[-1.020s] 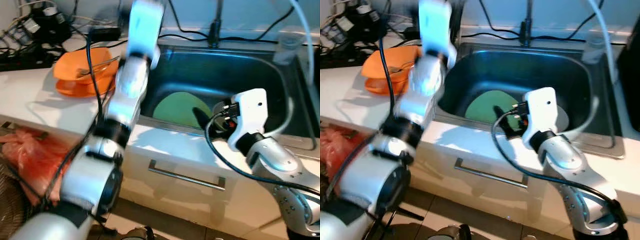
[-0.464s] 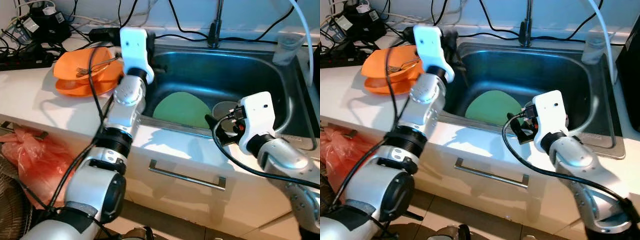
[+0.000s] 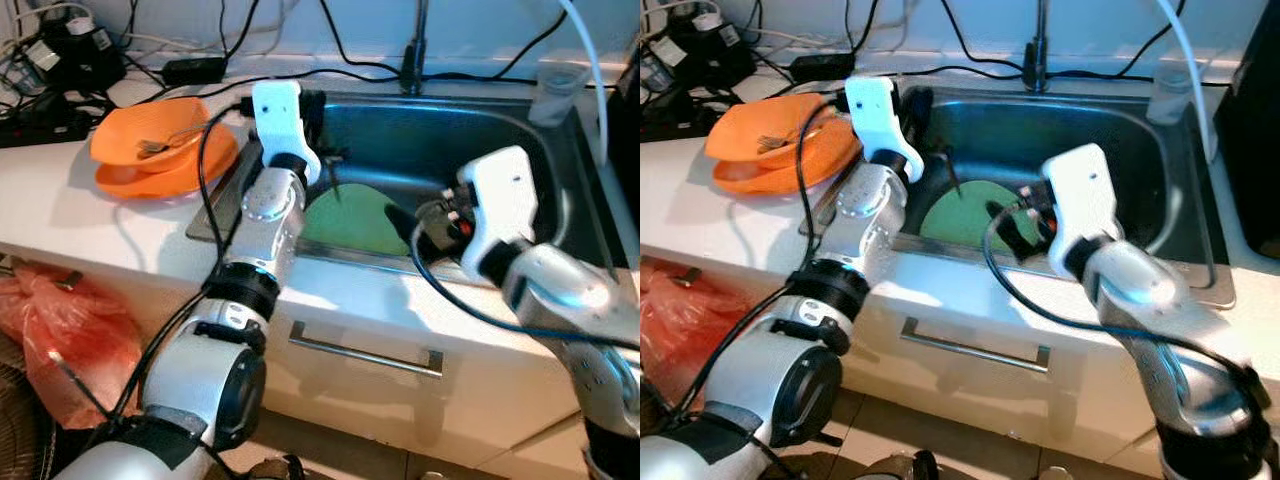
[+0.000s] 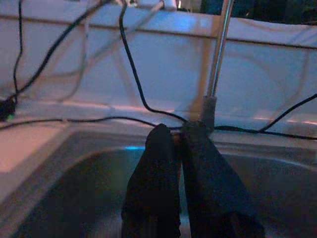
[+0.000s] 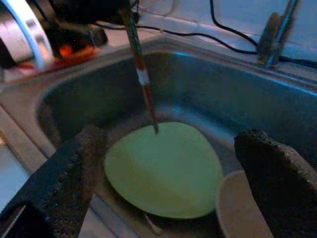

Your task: Kitchen organization

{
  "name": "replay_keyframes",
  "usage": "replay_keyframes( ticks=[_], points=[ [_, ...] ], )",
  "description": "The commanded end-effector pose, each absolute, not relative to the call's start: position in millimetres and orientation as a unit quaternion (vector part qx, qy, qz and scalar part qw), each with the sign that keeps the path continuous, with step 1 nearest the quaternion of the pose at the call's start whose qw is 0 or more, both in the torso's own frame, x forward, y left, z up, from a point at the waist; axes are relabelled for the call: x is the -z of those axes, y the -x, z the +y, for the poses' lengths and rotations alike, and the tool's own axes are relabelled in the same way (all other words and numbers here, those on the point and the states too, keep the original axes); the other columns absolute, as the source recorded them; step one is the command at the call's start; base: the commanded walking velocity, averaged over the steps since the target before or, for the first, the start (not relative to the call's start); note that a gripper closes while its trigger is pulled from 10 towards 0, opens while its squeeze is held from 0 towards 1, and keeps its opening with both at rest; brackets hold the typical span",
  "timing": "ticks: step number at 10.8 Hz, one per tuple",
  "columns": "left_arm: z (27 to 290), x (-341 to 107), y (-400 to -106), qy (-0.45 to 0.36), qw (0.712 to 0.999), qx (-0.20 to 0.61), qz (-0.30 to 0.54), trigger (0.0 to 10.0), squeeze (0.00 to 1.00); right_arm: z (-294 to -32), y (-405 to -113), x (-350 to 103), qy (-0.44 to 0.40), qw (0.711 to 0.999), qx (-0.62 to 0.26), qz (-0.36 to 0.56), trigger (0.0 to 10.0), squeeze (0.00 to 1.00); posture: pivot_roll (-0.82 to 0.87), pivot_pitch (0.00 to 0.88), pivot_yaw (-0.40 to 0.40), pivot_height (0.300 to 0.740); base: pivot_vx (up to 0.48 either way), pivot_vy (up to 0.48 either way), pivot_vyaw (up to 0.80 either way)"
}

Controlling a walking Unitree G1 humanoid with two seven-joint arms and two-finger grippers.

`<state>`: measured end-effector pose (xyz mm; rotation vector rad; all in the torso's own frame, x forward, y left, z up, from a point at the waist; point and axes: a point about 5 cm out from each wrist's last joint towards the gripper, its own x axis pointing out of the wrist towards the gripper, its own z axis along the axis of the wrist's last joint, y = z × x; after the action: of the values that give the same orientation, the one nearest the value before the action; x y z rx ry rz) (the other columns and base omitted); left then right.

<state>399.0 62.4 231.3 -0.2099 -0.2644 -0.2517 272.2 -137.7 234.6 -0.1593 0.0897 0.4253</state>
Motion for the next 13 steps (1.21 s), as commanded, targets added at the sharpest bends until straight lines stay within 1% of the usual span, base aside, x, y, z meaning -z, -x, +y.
replay_keyframes(
  ticks=[1, 3, 4, 7, 8, 9, 13],
  points=[
    [60.5, -233.4, -400.7, 0.116, 0.977, 0.127, -0.127, 0.2, 0.0, -134.3, -273.1, -237.1, 0.063, 0.97, -0.228, 0.051, 10.0, 0.0, -0.22, 0.088, 0.113, 0.74, 0.0, 0.0, 0.0],
    [55.8, -232.4, -400.9, 0.126, 0.976, 0.13, -0.12, 1.6, 0.0, -136.5, -270.5, -228.1, 0.055, 0.966, -0.238, 0.083, 10.0, 0.0, -0.24, 0.091, 0.099, 0.74, 0.0, 0.0, 0.0],
    [54.0, -232.7, -401.0, 0.127, 0.976, 0.132, -0.12, 1.8, 0.0, -140.4, -270.4, -223.2, 0.048, 0.965, -0.237, 0.102, 10.0, 0.0, -0.24, 0.091, 0.098, 0.74, 0.0, 0.0, 0.0],
    [49.3, -229.1, -400.3, 0.138, 0.975, 0.133, -0.112, 2.2, 0.0, -155.0, -273.8, -223.1, 0.091, 0.96, -0.235, 0.125, 10.0, 0.0, -0.25, 0.099, 0.086, 0.74, 0.0, 0.0, 0.0],
    [48.5, -227.6, -400.3, 0.146, 0.975, 0.132, -0.107, 3.5, 0.0, -158.9, -276.9, -225.8, 0.104, 0.96, -0.23, 0.124, 10.0, 0.0, -0.25, 0.099, 0.08, 0.74, 0.0, 0.0, 0.0],
    [48.8, -225.6, -400.4, 0.153, 0.973, 0.135, -0.104, 10.0, 1.0, -160.1, -277.9, -227.5, 0.107, 0.959, -0.23, 0.124, 10.0, 0.0, -0.25, 0.099, 0.079, 0.74, 0.0, 0.0, 0.0],
    [52.9, -221.7, -402.2, 0.165, 0.973, 0.13, -0.091, 10.0, 1.0, -160.8, -277.8, -228.4, 0.111, 0.958, -0.236, 0.123, 10.0, 0.0, -0.25, 0.102, 0.085, 0.74, 0.0, 0.0, 0.0]
  ],
)
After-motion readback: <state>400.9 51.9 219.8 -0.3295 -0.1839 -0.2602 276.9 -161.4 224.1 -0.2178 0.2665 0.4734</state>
